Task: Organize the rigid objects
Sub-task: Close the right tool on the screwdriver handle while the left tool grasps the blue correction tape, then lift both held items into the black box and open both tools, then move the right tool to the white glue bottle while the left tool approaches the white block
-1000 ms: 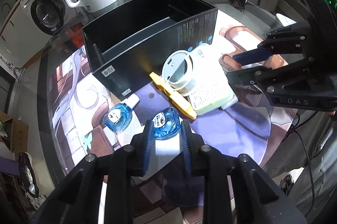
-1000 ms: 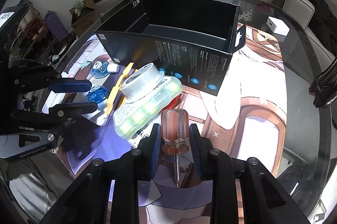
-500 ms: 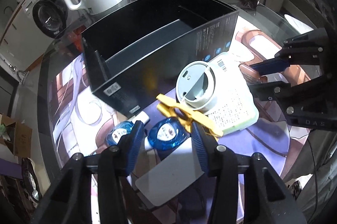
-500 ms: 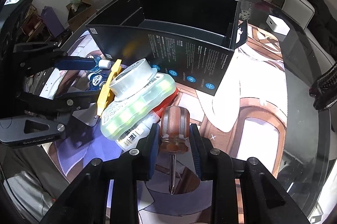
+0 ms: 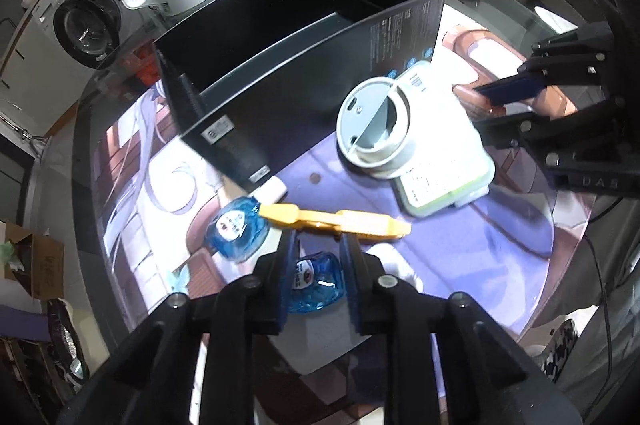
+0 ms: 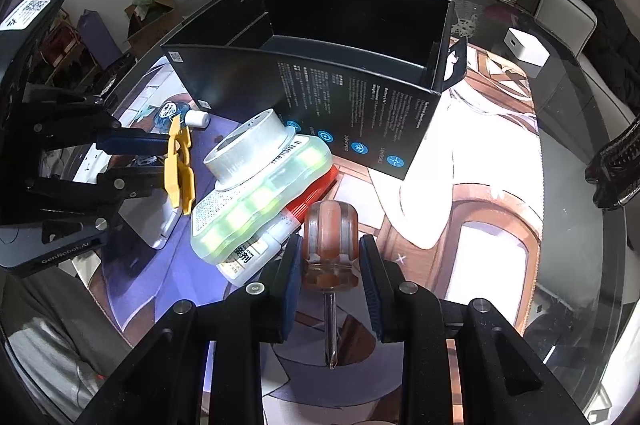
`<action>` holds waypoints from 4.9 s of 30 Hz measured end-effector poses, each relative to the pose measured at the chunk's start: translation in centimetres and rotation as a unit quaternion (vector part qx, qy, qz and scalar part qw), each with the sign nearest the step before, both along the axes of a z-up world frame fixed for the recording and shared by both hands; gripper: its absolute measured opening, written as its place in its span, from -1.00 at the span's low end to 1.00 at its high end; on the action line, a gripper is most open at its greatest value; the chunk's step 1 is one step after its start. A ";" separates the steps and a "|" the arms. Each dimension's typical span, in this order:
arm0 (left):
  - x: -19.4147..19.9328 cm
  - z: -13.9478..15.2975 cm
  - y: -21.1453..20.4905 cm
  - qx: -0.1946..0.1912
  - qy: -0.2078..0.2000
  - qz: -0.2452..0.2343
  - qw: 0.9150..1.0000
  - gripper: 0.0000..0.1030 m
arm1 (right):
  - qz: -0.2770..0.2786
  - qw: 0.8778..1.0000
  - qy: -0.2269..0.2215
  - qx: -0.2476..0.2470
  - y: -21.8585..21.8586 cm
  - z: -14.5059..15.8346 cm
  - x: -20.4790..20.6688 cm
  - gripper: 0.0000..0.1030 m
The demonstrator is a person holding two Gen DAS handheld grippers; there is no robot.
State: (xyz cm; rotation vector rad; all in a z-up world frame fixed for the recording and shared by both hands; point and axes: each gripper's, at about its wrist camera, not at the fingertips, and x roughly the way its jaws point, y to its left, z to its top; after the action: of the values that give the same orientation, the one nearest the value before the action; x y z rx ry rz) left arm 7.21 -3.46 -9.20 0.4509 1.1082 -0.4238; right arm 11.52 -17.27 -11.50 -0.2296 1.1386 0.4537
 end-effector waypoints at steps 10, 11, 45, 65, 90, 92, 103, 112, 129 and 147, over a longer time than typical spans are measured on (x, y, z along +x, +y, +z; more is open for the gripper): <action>-0.2 -0.6 0.7 -0.004 0.023 -0.017 1.000 -0.21 | -0.002 1.000 0.001 0.001 0.2 -0.2 -0.1 -0.43; -0.2 -0.6 0.8 -0.009 0.031 -0.016 0.999 -0.28 | -0.002 1.000 0.001 0.001 0.1 -0.3 -0.1 -0.43; -3.6 8.3 2.0 -0.131 -0.135 0.034 0.982 -0.45 | -0.018 0.992 -0.102 0.078 -1.0 6.2 -2.7 -0.48; -4.6 14.8 3.0 -0.223 -0.348 0.111 0.904 -0.44 | 0.007 0.900 -0.405 0.158 -0.6 17.0 -9.9 -0.48; 8.4 6.5 0.2 -0.176 -0.145 0.175 0.958 -0.45 | -0.116 0.966 -0.161 0.166 0.3 10.2 8.8 -0.48; 8.6 5.8 -0.4 -0.161 -0.125 0.172 0.964 -0.45 | -0.119 0.970 -0.135 0.164 0.4 9.3 9.3 -0.48; 9.4 2.7 -1.6 -0.108 -0.046 0.166 0.979 -0.45 | -0.129 0.983 -0.029 0.129 0.7 4.5 10.1 -0.48; 10.0 2.1 -1.9 -0.111 -0.022 0.171 0.979 -0.43 | -0.122 0.986 -0.028 0.113 1.4 4.1 10.0 -0.48; 8.2 4.4 -1.2 -0.138 -0.062 0.160 0.975 -0.05 | -0.126 0.982 -0.057 0.131 0.7 6.2 8.6 -0.22; -0.3 6.7 1.5 -0.095 -0.097 0.062 0.989 0.07 | -0.070 0.988 -0.039 0.129 -0.3 7.6 1.7 -0.14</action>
State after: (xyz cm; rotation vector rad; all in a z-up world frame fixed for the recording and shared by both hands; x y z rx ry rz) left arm 6.89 -1.95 -2.46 0.2476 0.8916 -0.3637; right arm 13.19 -17.55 -3.88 0.0583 1.0010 0.4586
